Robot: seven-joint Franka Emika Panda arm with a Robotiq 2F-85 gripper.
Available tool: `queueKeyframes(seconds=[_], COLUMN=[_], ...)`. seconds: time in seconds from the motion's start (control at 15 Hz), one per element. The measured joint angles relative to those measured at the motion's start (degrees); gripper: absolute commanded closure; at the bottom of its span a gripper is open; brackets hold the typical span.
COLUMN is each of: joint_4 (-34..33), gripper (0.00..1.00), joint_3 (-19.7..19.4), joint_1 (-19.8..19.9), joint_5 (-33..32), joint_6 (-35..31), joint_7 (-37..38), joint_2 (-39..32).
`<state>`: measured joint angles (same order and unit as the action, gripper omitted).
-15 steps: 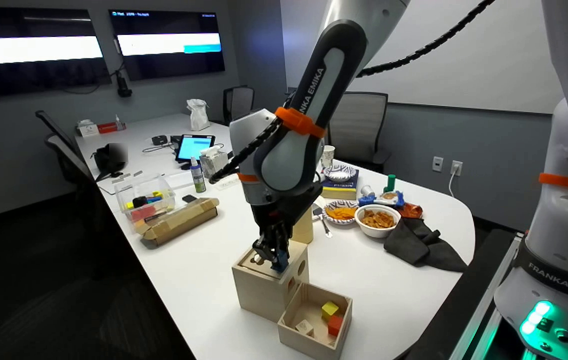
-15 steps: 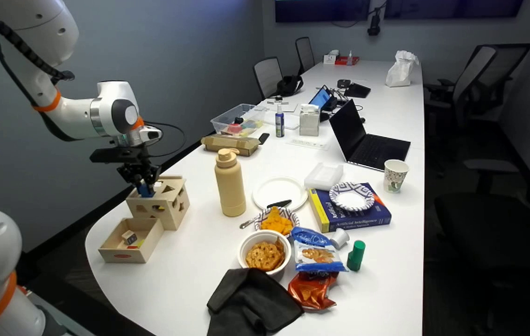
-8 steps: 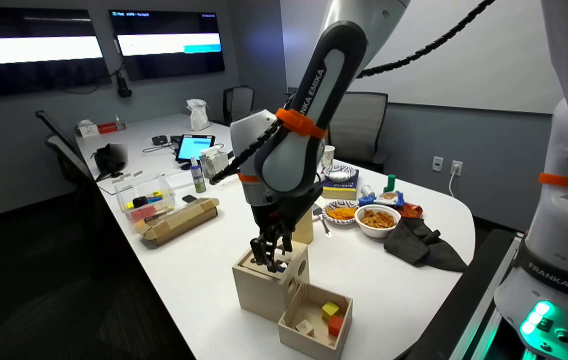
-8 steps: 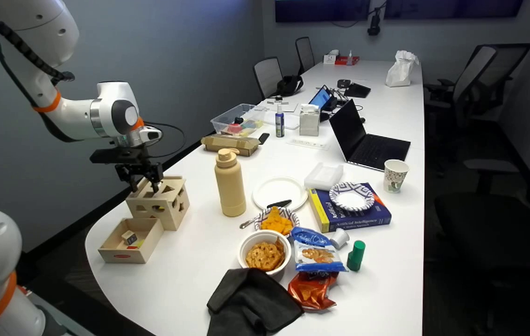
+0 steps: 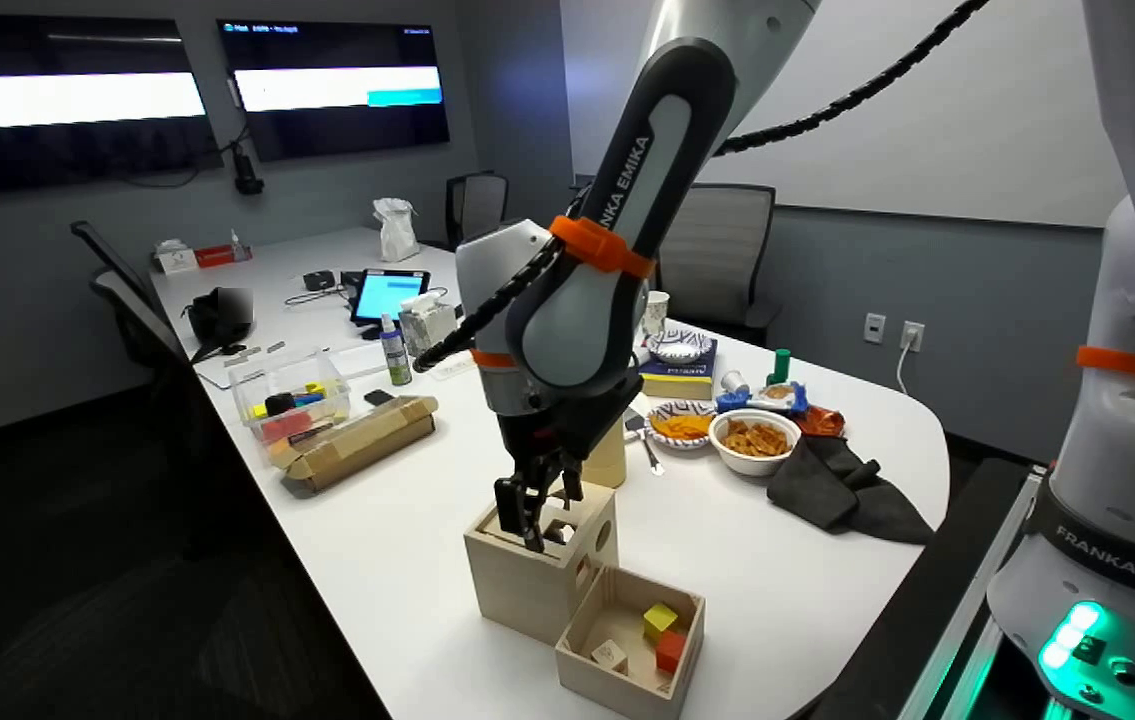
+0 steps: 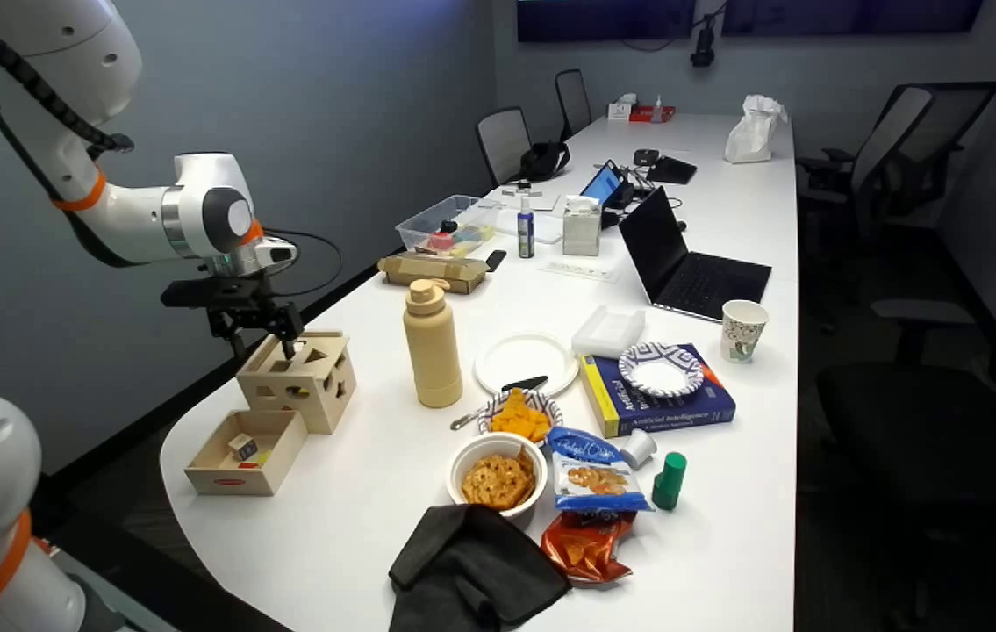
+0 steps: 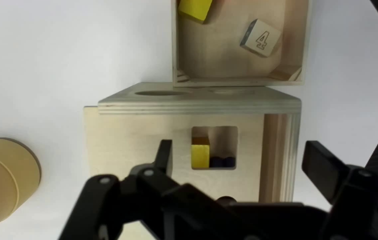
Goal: Put the blue block inside the bigger block
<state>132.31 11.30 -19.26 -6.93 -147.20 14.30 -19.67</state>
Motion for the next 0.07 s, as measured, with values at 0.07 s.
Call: queueKeyframes(seconds=[0.07], joint_4=[0.21], gripper=[0.00], joint_3=[0.33], joint_1=[-0.02], joint_5=[0.06], joint_6=[0.00], joint_7=[0.01], joint_2=[0.26])
